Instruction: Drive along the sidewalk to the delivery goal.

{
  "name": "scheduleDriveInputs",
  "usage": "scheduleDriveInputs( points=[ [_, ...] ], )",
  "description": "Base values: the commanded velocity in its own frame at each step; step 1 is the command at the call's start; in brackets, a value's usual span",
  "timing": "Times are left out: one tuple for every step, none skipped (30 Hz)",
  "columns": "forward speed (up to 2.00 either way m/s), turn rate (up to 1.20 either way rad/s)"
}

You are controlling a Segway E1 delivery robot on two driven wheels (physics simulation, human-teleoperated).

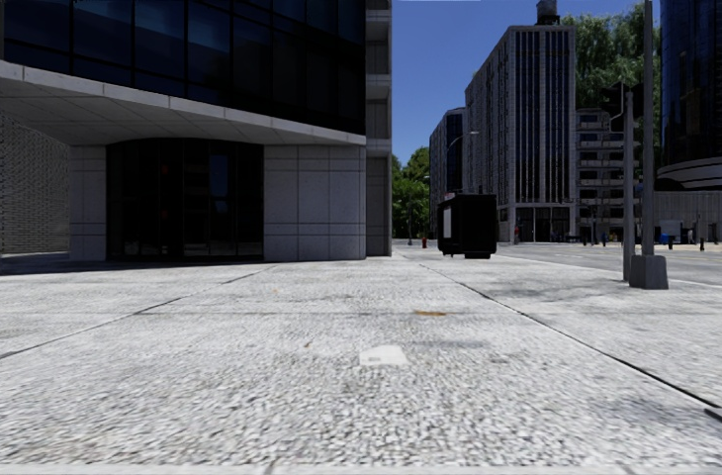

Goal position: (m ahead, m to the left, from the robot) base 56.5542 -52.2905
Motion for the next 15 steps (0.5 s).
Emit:
scheduleDriveInputs(
  points=[
    [2.00, 0.00],
    [1.95, 0.00],
    [1.69, 0.00],
    [1.47, 0.00],
    [1.47, 0.00],
    [1.37, 0.00],
    [1.35, 0.00],
    [1.34, 0.00],
    [1.34, 0.00],
    [1.34, 0.00],
    [1.33, 0.00],
    [1.33, 0.00],
    [1.33, 0.00],
    [1.33, 0.00],
    [1.33, 0.00]
  ],
)
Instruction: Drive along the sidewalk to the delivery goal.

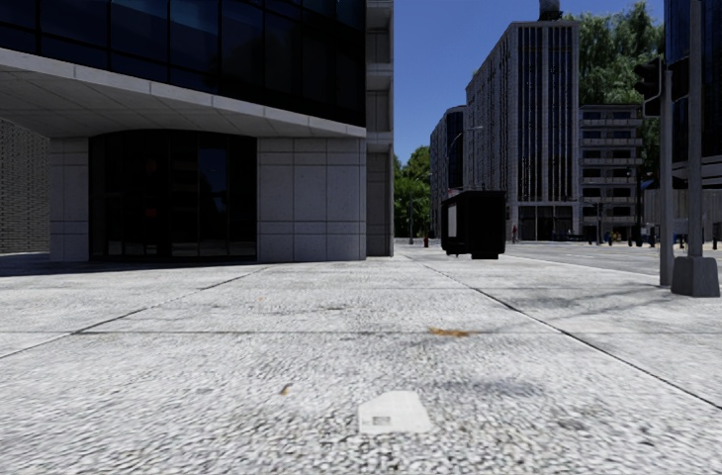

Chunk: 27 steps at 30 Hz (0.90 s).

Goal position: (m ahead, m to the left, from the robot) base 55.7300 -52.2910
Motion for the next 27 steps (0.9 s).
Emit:
scheduleDriveInputs(
  points=[
    [1.33, 0.00],
    [1.33, 0.00],
    [1.33, 0.00],
    [1.33, 0.00],
    [1.35, 0.00],
    [1.35, 0.00],
    [1.35, 0.00],
    [1.35, 0.00],
    [1.35, 0.00],
    [1.35, 0.00],
    [1.35, 0.00],
    [1.35, 0.00],
    [1.35, 0.00],
    [1.35, 0.00],
    [1.36, 0.00],
    [1.37, 0.00],
    [1.37, 0.00],
    [1.37, 0.00],
    [1.38, 0.00],
    [1.39, 0.00],
    [1.39, 0.00],
    [1.39, 0.00],
    [1.39, 0.00],
    [1.39, 0.00],
    [1.39, 0.00],
    [1.39, 0.00],
    [1.39, 0.00]
  ],
)
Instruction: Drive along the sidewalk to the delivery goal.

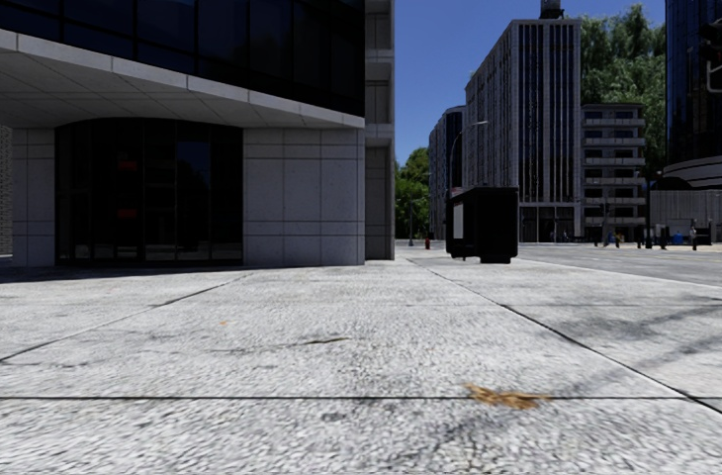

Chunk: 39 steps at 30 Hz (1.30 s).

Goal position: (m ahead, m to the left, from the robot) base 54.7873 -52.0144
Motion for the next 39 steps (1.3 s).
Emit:
scheduleDriveInputs(
  points=[
    [1.39, 0.00],
    [1.39, 0.00],
    [1.39, 0.00],
    [1.39, 0.00],
    [1.39, 0.00],
    [1.39, 0.00],
    [1.47, 0.00],
    [2.00, 0.00],
    [2.00, 0.00],
    [2.00, 0.00],
    [2.00, 0.00],
    [2.00, 0.00],
    [2.00, 0.00],
    [2.00, 0.00],
    [2.00, -0.13],
    [2.00, -0.21],
    [2.00, -0.28],
    [2.00, -0.35],
    [2.00, -0.35],
    [2.00, -0.37],
    [2.00, -0.38],
    [2.00, -0.39],
    [2.00, -0.39],
    [2.00, -0.39],
    [2.00, -0.39],
    [2.00, -0.39],
    [2.00, -0.39],
    [2.00, -0.39],
    [2.00, -0.39],
    [2.00, -0.39],
    [2.00, -0.39],
    [2.00, -0.39],
    [2.00, -0.39],
    [2.00, -0.39],
    [2.00, -0.39],
    [2.00, -0.39],
    [2.00, -0.39],
    [2.00, -0.39],
    [2.00, -0.39]
  ],
)
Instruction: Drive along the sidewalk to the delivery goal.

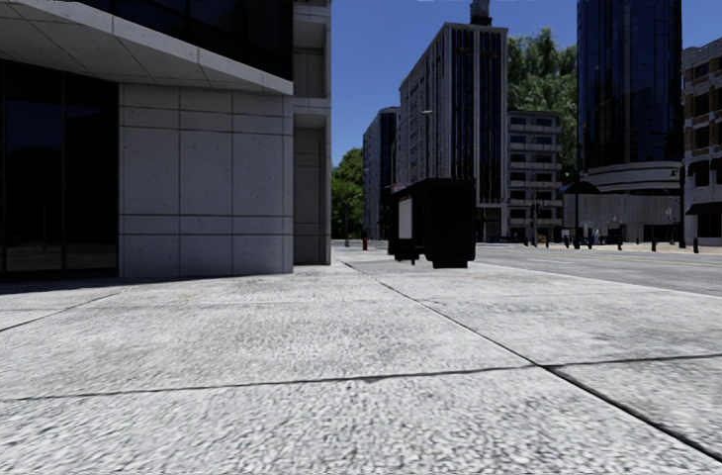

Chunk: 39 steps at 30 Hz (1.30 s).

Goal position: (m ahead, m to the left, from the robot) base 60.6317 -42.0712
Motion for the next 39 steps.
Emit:
scheduleDriveInputs(
  points=[
    [2.00, -0.39],
    [2.00, -0.39],
    [2.00, -0.39],
    [2.00, -0.39],
    [2.00, -0.39],
    [2.00, -0.39],
    [2.00, -0.39],
    [2.00, -0.39],
    [2.00, -0.39],
    [2.00, -0.38],
    [2.00, -0.36],
    [2.00, -0.26],
    [2.00, 0.00],
    [2.00, 0.00],
    [2.00, 0.00],
    [2.00, 0.00],
    [2.00, 0.00],
    [2.00, 0.00],
    [2.00, 0.00],
    [2.00, 0.00],
    [2.00, 0.00],
    [2.00, 0.00],
    [2.00, 0.00],
    [2.00, 0.00],
    [2.00, 0.00],
    [2.00, 0.00],
    [2.00, 0.00],
    [2.00, 0.00],
    [2.00, 0.00],
    [2.00, 0.00],
    [2.00, 0.00],
    [2.00, 0.00],
    [2.00, 0.00],
    [2.00, 0.00],
    [2.00, 0.00],
    [2.00, 0.00],
    [2.00, 0.00],
    [2.00, 0.00],
    [2.00, 0.00]
  ],
)
